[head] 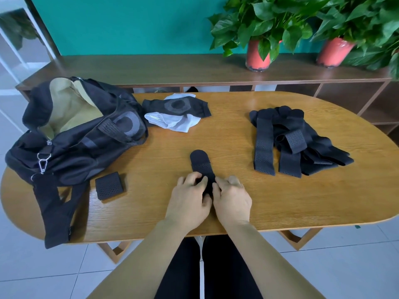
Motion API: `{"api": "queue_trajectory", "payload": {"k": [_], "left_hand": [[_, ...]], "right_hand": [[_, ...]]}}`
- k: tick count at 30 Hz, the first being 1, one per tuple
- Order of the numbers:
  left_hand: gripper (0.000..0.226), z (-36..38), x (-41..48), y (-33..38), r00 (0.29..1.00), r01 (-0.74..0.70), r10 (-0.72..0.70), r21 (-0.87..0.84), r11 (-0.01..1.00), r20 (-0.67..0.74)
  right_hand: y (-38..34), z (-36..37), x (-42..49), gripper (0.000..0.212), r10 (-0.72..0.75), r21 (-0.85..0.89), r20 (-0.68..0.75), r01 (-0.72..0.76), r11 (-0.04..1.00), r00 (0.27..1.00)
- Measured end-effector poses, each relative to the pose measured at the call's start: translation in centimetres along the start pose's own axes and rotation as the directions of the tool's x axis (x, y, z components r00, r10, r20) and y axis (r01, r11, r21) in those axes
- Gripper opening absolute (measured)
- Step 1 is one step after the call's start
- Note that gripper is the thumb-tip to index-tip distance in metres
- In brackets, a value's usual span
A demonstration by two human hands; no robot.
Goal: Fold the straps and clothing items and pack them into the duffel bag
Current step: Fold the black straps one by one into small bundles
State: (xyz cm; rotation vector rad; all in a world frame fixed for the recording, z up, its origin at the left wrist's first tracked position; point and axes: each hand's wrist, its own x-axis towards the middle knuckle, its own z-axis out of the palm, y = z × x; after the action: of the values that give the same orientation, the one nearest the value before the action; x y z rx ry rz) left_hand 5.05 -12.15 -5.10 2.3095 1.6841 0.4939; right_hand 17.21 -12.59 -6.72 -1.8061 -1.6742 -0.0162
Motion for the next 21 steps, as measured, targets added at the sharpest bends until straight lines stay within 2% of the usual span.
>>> {"api": "queue_trajectory", "payload": {"k": [2, 4, 6, 8, 11, 13, 15, 18, 21], "left_hand": [[0.057, -0.4, 0.3, -0.4, 0.999, -0.013, 0.013, -0.001, 1.0, 0.051], [0.056, -0.9, 0.8, -1.0, 0.997, -0.036, 0.037, -0.009, 0.999, 0.075], [0.05, -1.3, 1.0, -1.6, 0.995, -0.068, 0.07, -0.03, 0.997, 0.073], [0.041, -1.7, 0.9, -1.9, 0.993, -0.103, 0.107, -0.099, 0.99, 0.043], [0.03, -2.3, 0.2, -1.5, 0.993, -0.094, 0.108, -0.251, 0.963, 0.045], [0.029, -2.4, -0.1, -1.2, 0.998, -0.03, 0.045, -0.311, 0.95, 0.041], [0.024, -2.0, -0.2, -1.2, 1.0, 0.012, -0.018, -0.323, 0.946, -0.014], [0.014, -1.2, 0.1, -0.9, 0.988, 0.081, -0.119, -0.328, 0.941, -0.099], [0.029, -0.5, 0.8, -0.6, 0.969, 0.142, -0.198, -0.323, 0.936, -0.146]], "right_hand": [[0.4, -0.2, 0.2, 0.01, 0.029, 0.038, 0.07, -0.032, 0.999, 0.997], [1.0, -0.9, 0.4, 0.03, 0.08, 0.155, 0.222, -0.116, 0.981, 0.972], [1.6, -1.8, 0.5, 0.047, 0.008, 0.253, 0.294, -0.086, 0.964, 0.956], [1.9, -2.3, 0.5, 0.054, -0.115, 0.288, 0.297, 0.026, 0.957, 0.948], [1.8, -2.3, 0.7, 0.038, -0.129, 0.335, 0.298, 0.023, 0.942, 0.946], [1.5, -2.3, 1.0, 0.03, -0.044, 0.38, 0.303, -0.078, 0.922, 0.952], [1.3, -2.2, 1.2, 0.031, 0.057, 0.391, 0.326, -0.189, 0.901, 0.944], [0.7, -1.6, 1.2, 0.026, 0.147, 0.35, 0.28, -0.243, 0.905, 0.949], [0.0, -0.8, 1.2, 0.014, 0.163, 0.305, 0.17, -0.209, 0.929, 0.972]]}}
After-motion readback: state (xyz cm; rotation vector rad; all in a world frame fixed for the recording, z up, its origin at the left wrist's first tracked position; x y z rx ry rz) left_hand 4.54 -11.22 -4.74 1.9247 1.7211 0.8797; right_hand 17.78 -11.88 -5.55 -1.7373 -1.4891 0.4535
